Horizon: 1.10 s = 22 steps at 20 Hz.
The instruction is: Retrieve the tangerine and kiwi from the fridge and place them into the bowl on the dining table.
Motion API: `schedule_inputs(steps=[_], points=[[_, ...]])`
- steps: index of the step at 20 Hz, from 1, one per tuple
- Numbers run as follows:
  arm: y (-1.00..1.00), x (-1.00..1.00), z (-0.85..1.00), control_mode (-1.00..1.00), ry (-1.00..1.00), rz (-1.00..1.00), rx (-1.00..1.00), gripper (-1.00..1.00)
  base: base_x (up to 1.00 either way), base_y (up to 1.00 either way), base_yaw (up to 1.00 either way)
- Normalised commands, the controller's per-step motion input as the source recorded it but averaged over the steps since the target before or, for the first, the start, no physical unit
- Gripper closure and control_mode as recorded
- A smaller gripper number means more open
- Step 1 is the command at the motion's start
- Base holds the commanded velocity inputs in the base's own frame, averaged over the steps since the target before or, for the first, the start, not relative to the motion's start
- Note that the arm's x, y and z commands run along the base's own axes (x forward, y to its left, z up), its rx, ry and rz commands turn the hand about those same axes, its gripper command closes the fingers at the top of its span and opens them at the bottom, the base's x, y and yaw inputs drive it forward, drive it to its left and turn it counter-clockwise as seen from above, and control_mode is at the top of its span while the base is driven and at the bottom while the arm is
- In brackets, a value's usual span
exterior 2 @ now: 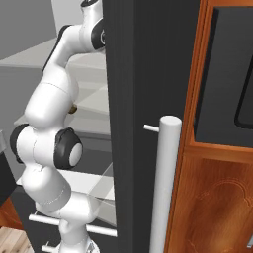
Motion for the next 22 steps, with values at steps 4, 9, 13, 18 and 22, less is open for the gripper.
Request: schedule_inputs(steps=[4,9,13,18,22], points=[[0.00,0.08,-0.24,-1.00,-0.01,-0.01,0.00,-1.00,0.00,0.00,0.00],[-0.02,0.31,-0.23,-1.00,-0.04,0.00,0.00,-1.00,0.00,0.00,0.00],[-0.04,0.41,-0.31,-1.00,-0.09,0.00,0.00,-1.00,0.00,0.00,0.00],[-0.01,0.10,-0.20,-1.00,0.01,0.00,0.00,1.00,0.00,0.00,0.00],[0.00,0.00,-0.03,-1.00,0.01,0.00,0.00,1.00,0.00,0.00,0.00]])
